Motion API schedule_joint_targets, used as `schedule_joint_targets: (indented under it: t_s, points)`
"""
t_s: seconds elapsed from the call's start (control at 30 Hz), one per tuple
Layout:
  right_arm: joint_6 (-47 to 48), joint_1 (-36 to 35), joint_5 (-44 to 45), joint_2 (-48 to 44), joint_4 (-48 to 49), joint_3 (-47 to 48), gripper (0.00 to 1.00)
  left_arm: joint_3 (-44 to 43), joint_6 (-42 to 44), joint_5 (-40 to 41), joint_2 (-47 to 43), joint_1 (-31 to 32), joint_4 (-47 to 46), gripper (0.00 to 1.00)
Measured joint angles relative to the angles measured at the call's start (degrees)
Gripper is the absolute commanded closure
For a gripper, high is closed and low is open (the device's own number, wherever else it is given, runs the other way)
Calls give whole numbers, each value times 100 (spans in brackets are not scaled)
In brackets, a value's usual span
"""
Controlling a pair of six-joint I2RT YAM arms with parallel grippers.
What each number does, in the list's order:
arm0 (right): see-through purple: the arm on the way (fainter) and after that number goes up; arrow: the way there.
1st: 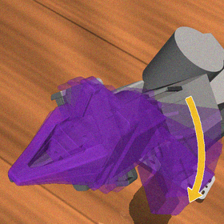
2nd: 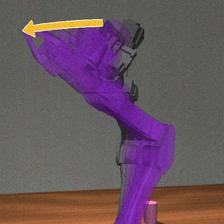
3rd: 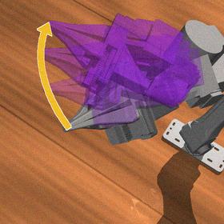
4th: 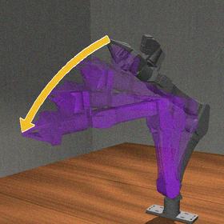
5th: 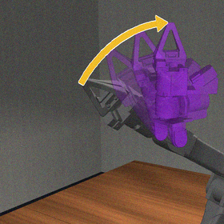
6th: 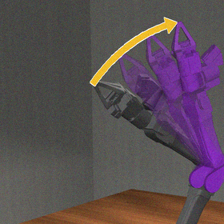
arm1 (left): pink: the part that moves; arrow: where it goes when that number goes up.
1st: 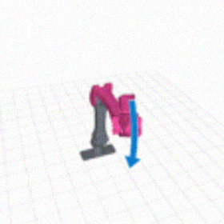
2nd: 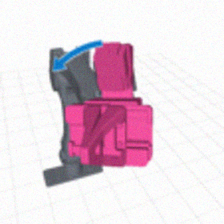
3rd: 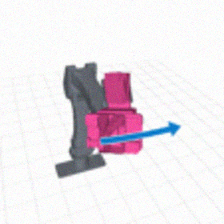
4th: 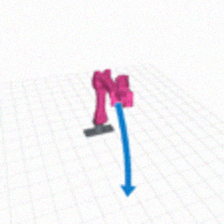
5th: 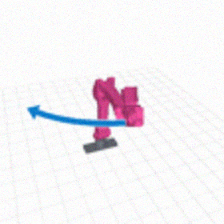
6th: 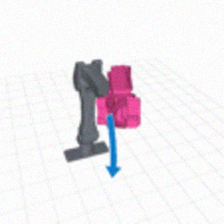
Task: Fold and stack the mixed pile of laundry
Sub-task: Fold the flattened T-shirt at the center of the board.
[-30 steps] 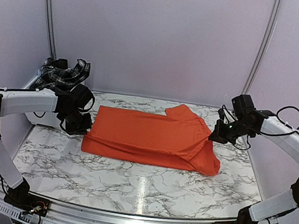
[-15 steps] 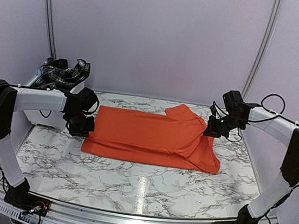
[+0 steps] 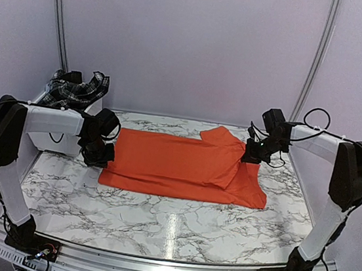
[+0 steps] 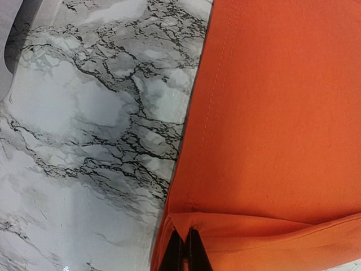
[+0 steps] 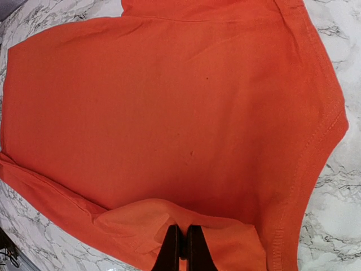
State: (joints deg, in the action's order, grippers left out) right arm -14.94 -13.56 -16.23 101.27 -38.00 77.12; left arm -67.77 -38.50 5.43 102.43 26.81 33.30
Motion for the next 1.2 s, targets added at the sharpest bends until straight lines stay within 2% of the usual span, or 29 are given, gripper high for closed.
schedule_joint_targets:
  t_s: [0.87,1.13,1.17,1.2]
  points:
    - [22,9,-2,326,85,280,100,-9,83,-37,90,-66,-59,100]
    - [22,260,13,188,94,205,100,-192,157,-42,153,-111,-129,100]
    - [20,267,-2,188,94,203,100,-199,160,-42,179,-116,-142,95]
    - [17,280,-24,188,94,203,98,-201,160,-39,208,-120,-151,85]
